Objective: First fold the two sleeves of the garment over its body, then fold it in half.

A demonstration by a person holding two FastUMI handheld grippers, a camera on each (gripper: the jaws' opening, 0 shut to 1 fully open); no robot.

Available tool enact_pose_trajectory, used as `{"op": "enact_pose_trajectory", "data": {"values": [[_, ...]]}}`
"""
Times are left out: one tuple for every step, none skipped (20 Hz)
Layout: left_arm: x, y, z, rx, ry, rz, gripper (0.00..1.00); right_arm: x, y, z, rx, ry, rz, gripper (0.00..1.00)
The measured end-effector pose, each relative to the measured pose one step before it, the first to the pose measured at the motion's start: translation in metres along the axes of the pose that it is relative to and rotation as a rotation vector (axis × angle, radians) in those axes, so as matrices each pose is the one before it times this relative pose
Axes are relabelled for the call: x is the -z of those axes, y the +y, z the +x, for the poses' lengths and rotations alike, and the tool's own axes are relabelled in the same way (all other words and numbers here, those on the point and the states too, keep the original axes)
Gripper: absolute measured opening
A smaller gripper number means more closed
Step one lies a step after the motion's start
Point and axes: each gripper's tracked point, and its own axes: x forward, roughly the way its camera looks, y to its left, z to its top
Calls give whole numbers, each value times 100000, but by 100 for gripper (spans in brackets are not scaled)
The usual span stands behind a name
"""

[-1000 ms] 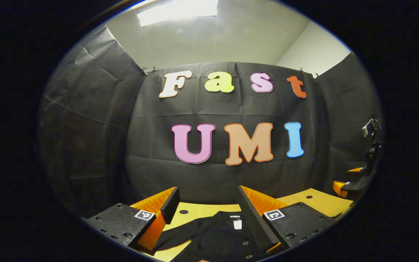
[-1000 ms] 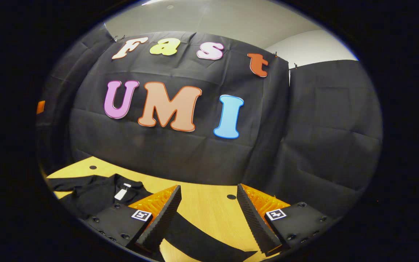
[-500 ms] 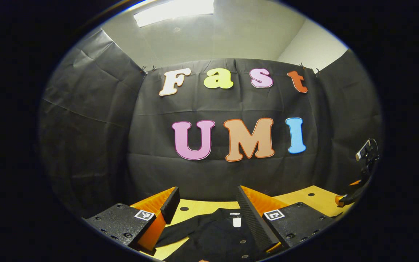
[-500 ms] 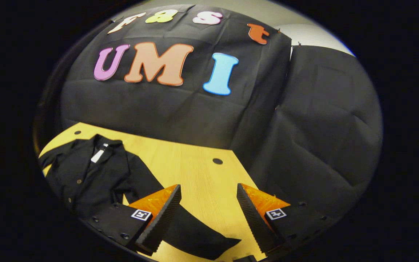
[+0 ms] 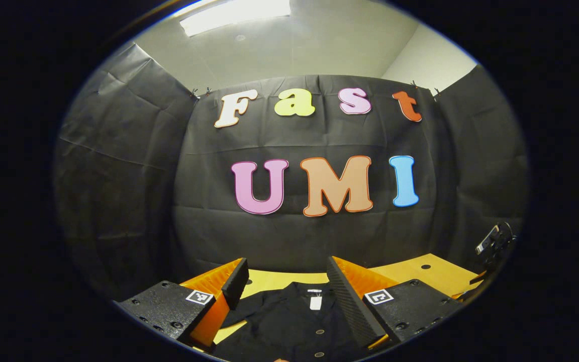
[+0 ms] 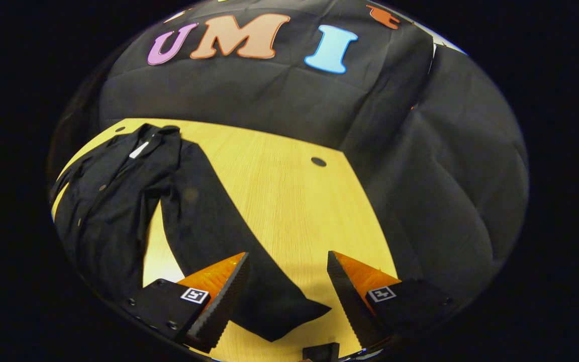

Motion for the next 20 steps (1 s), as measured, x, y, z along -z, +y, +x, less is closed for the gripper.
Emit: {"op": "enact_pose_trajectory", "data": {"values": [[246, -444, -5, 51, 769, -35, 92, 718, -96, 445, -587, 2601, 116, 99], [264, -376, -36, -6, 722, 13, 93, 945, -140, 494, -472, 3518, 318, 98], [112, -313, 14, 32, 369, 181, 92, 578, 36, 277, -877, 2963, 632, 100], [30, -180, -14, -122, 56, 261, 92, 547, 67, 459, -1202, 2923, 1177, 99], [-68, -275, 155, -122, 48, 360, 92, 404, 56, 380, -1275, 2439, 1315, 99], [25, -179, 231, -69, 76, 375, 92, 745, 7, 486, -1490, 2620, 1096, 100], [-57, -308, 194, 289, 134, 256, 92, 701, 53, 329, -1246, 3228, 1123, 100], [76, -278, 94, 305, 165, 296, 92, 478, 82, 204, -997, 2611, 924, 100], [-5, -250, 127, 436, 223, 285, 92, 270, 69, 146, -564, 1957, 739, 99], [109, -171, 105, 403, 490, 245, 93, 316, -35, 271, 141, 1798, 462, 99], [75, -110, 115, 124, 436, 40, 92, 272, 160, 194, -516, 1416, 131, 99], [80, -43, 145, 122, 309, -134, 92, 406, 121, 278, -334, 1122, 52, 99], [53, 66, 94, -102, 303, 92, 92, 358, 36, 307, 45, 1514, -4, 99], [85, 54, -58, -163, 163, 213, 92, 489, -20, 166, -578, 1595, 32, 99], [-83, 42, 57, -154, 46, 175, 92, 157, 95, -123, -1177, 974, 705, 99], [6, -30, 48, 44, 86, 52, 92, 42, 143, 55, -858, 702, 1571, 100], [-5, -91, 20, 170, 86, -62, 92, 28, 150, 38, -1753, 860, 1653, 98], [51, -82, -36, 223, -2, -92, 92, 306, 388, 38, -3211, 1798, 2367, 98], [-4, -76, 17, 205, -68, -103, 92, 349, 597, 38, -2913, 2605, 3828, 92], [-70, 65, -13, -34, -87, -3, 92, -590, 168, 94, -358, -2429, 312, 84]]}}
